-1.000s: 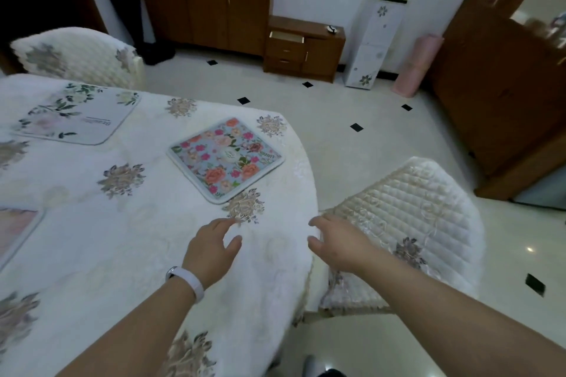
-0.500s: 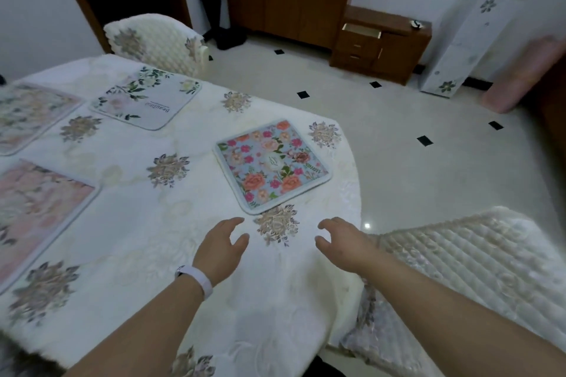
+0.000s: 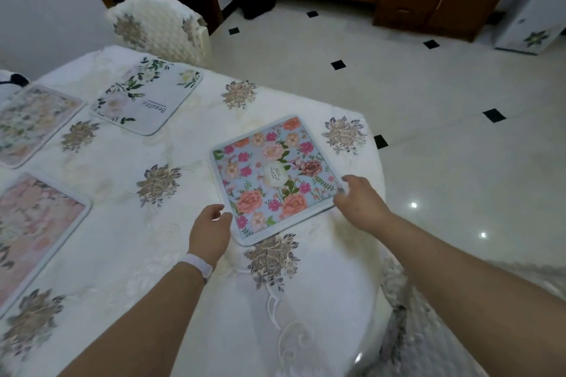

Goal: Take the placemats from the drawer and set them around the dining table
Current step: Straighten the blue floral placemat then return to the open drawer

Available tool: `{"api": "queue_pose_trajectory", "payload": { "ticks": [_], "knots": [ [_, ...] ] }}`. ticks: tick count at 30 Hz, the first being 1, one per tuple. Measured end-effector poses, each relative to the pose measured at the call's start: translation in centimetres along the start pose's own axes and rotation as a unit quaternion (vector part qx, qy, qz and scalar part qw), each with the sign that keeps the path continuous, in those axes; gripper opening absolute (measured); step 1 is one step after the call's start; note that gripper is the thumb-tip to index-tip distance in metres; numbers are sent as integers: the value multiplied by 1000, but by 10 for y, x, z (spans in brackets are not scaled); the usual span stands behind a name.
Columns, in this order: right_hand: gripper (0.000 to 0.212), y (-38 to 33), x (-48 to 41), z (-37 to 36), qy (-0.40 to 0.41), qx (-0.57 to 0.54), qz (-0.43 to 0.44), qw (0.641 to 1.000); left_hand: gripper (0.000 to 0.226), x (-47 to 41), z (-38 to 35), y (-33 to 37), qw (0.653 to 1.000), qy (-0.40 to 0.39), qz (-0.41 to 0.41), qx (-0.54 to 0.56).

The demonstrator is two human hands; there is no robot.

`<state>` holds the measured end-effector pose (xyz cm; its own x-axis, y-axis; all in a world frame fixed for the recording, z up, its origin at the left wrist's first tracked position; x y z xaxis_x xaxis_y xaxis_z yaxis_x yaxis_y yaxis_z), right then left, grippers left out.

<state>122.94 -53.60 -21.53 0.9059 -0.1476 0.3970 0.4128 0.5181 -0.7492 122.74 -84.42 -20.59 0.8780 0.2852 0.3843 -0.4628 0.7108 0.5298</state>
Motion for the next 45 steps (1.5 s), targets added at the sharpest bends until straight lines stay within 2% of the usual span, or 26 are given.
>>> {"api": "queue_pose_trajectory", "payload": {
  "ticks": [7, 13, 16, 20, 22, 24, 26, 30, 36, 41, 45],
  "knots": [
    [66, -11, -43, -6, -7, -97, -1, 995, 51, -26, -17, 9, 995, -26, 89, 21],
    [67, -7, -66, -6, 22, -125, -46, 991, 55, -36, -23, 8, 991, 1, 134, 25],
    [55, 0, -67, -5, 22, -133, -79, 988, 52, -38, -23, 3, 987, 12, 157, 30],
    [26, 5, -54, -15, 15, -146, -60, 987, 51, -37, -23, 0, 985, 8, 171, 17],
    [25, 10, -45, -20, 25, -150, -62, 986, 44, -38, -23, -2, 986, 9, 168, 9],
    [23, 15, -34, -24, 35, -153, -64, 986, 20, -37, -20, -6, 986, 3, 165, 22],
    [20, 21, -24, -25, 43, -161, -68, 984, 8, -35, -18, -10, 986, -10, 159, 46],
    [18, 27, 5, -31, 50, -162, -83, 982, 4, -20, -20, -17, 986, -38, 133, 91],
    [18, 42, 67, -44, 62, -208, -112, 970, 10, 8, -16, -38, 990, -66, 93, 86],
    [14, 53, 121, -59, 76, -190, -136, 969, 11, 30, -10, -56, 991, -77, 66, 87],
    [29, 58, 162, -70, 79, -164, -140, 973, 13, 36, -7, -67, 992, -91, 28, 86]
  ]
}}
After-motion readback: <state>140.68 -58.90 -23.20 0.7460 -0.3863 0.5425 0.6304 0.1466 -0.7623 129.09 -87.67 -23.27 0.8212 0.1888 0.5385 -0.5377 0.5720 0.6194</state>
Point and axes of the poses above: each hand's wrist, its own x-axis away from the middle knuckle, its own z-axis out of the back of the hand, y = z × x, the point moved 2 cm from there along -x, towards the middle knuckle, and after that the axes turned 14 degrees about -x, right-handed, at the moved point
